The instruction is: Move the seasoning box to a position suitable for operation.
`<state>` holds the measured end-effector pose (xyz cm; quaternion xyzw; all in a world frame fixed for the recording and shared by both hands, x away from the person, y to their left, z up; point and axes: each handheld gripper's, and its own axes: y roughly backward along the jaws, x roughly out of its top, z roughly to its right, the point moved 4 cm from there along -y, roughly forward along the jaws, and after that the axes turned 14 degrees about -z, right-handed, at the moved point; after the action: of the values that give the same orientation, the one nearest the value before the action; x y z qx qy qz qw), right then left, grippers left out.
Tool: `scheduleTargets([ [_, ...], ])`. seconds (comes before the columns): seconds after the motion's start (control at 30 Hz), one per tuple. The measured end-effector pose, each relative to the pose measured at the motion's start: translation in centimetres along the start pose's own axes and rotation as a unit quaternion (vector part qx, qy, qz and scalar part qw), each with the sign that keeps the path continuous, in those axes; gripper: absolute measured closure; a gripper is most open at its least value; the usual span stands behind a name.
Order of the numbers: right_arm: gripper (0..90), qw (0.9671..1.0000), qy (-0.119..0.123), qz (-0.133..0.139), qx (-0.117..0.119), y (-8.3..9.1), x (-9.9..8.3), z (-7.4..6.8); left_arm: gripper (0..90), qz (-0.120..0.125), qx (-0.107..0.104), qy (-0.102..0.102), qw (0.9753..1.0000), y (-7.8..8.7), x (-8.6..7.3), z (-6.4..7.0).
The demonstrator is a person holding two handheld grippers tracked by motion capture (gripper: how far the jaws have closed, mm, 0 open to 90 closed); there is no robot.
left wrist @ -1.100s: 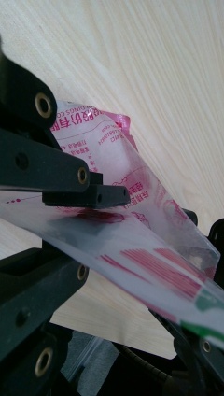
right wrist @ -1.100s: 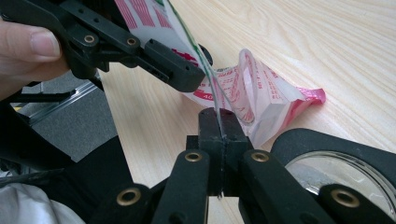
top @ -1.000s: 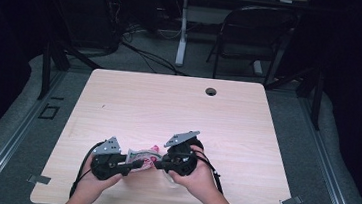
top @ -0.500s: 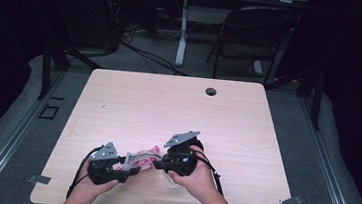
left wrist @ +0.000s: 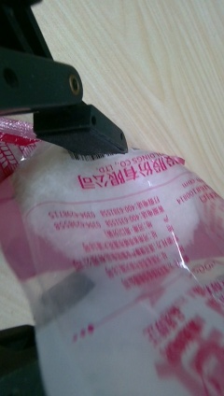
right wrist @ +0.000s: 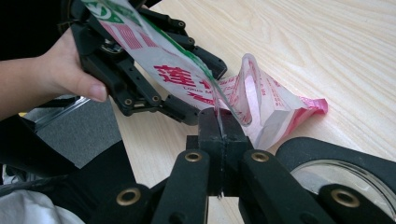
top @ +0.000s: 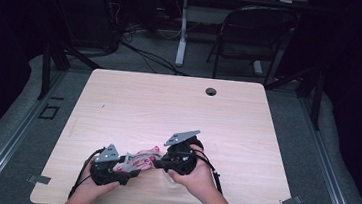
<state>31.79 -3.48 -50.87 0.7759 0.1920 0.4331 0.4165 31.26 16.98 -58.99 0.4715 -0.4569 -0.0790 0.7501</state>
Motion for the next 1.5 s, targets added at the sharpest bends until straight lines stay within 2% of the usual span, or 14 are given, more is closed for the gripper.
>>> scheduleTargets([
  [0.1,90.0,1.0000,-0.003,0.004,0.002,0.0,0.0,0.0,31.5,-0.004,0.006,0.004,1.0000,-0.4,-0.1,-0.3],
  [0.17,90.0,1.0000,-0.004,0.005,0.002,0.0,0.0,0.0,29.8,-0.005,0.002,0.008,1.0000,-0.5,-0.2,-0.3],
  [0.2,90.0,1.0000,-0.003,0.003,0.002,0.0,0.0,0.0,28.9,-0.012,0.007,0.012,0.9998,-0.8,-0.3,-0.5],
  [0.27,90.0,1.0000,-0.004,0.005,0.004,0.0,0.0,0.0,28.8,-0.022,0.000,0.015,0.9996,-1.3,-0.5,-0.7],
  [0.4,90.0,1.0000,-0.005,0.006,0.006,-0.1,0.0,0.0,29.4,-0.046,0.011,0.008,0.9988,-2.3,-0.7,-0.7],
  [0.6,90.0,0.9999,-0.005,0.007,0.007,0.0,0.0,0.0,32.2,-0.040,0.013,0.011,0.9991,-2.6,-0.5,-0.7],
  [0.67,90.0,0.9999,-0.006,0.007,0.007,-0.1,0.0,-0.1,33.0,-0.037,0.017,0.009,0.9991,-2.7,-0.4,-0.6],
  [0.7,90.0,0.9999,-0.005,0.006,0.007,-0.1,0.0,-0.1,33.2,-0.035,0.027,0.007,0.9990,-2.7,-0.4,-0.6],
  [0.77,90.0,1.0000,-0.003,0.004,0.006,0.0,0.0,-0.1,33.7,-0.037,0.021,0.005,0.9991,-2.7,-0.4,-0.6],
  [0.8,90.0,1.0000,-0.005,0.005,0.005,0.0,0.0,-0.1,34.0,-0.033,0.029,0.003,0.9990,-2.8,-0.4,-0.6],
  [0.83,90.0,1.0000,-0.006,0.006,0.005,-0.1,0.1,-0.1,34.3,-0.034,0.024,0.001,0.9991,-2.8,-0.4,-0.6],
  [0.97,90.0,0.9999,-0.005,0.007,0.007,-0.1,0.1,-0.1,37.4,-0.035,0.029,-0.003,0.9990,-2.8,-0.4,-0.6],
  [1.13,90.0,0.9999,-0.005,0.008,0.006,-0.1,0.1,-0.1,44.3,-0.039,0.063,-0.020,0.9971,-2.9,-0.4,-0.2],
  [1.5,90.0,0.9999,-0.008,0.012,0.004,0.2,0.1,0.1,52.7,-0.035,0.070,-0.020,0.9967,-3.0,-0.3,-0.1],
])
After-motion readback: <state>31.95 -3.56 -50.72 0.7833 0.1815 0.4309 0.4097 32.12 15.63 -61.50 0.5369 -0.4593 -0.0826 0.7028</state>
